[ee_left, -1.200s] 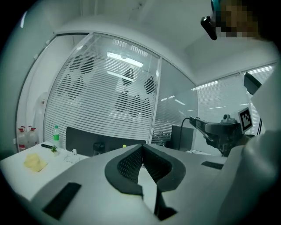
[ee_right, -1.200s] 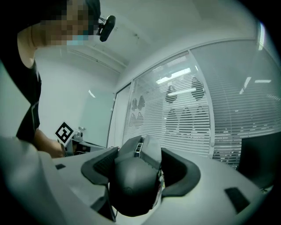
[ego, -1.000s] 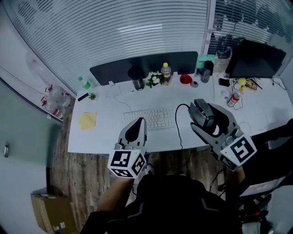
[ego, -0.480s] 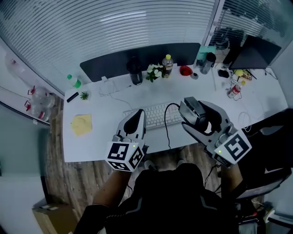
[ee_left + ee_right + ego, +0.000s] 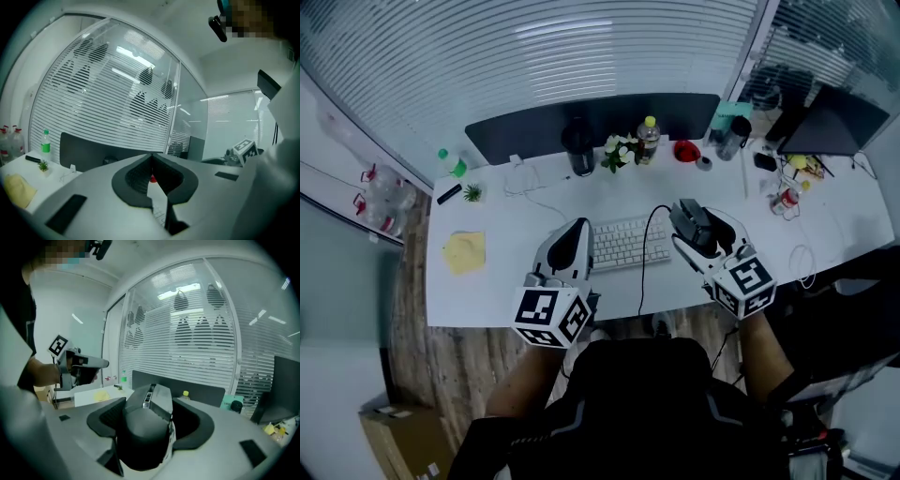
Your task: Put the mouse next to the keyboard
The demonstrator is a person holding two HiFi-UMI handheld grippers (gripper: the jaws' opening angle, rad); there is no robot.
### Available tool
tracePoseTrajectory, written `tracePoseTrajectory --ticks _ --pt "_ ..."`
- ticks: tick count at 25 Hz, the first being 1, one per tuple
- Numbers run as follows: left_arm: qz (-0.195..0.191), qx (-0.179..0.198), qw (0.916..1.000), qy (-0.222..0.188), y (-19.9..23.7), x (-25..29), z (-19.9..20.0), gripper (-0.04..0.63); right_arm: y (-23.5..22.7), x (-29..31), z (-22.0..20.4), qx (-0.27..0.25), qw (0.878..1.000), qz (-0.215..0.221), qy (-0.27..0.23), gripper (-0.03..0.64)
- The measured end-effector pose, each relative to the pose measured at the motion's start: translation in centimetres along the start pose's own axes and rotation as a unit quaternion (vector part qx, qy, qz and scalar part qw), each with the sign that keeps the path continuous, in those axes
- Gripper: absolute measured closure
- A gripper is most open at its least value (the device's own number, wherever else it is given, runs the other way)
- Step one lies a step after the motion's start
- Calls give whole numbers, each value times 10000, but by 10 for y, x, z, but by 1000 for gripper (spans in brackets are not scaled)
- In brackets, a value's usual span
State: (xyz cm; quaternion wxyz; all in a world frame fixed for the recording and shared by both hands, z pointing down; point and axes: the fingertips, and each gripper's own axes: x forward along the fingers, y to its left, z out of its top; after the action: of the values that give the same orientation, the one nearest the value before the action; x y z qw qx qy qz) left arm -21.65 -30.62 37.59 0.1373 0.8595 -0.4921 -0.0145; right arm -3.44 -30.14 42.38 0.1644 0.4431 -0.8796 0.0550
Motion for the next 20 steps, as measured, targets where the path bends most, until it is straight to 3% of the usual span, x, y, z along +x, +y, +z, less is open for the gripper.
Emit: tracePoseTrajectory --ticks 6,14,20 --pt "185 157 9997 70 -13 19 0 565 -38 20 -51 238 9982 -229 506 314" --pt "458 286 9973 491 -20 41 -35 565 -85 46 -123 479 9921 -510 1040 314" --pt "567 -34 9958 721 -19 54 -60 565 -112 61 -177 724 9848 -717 1407 314"
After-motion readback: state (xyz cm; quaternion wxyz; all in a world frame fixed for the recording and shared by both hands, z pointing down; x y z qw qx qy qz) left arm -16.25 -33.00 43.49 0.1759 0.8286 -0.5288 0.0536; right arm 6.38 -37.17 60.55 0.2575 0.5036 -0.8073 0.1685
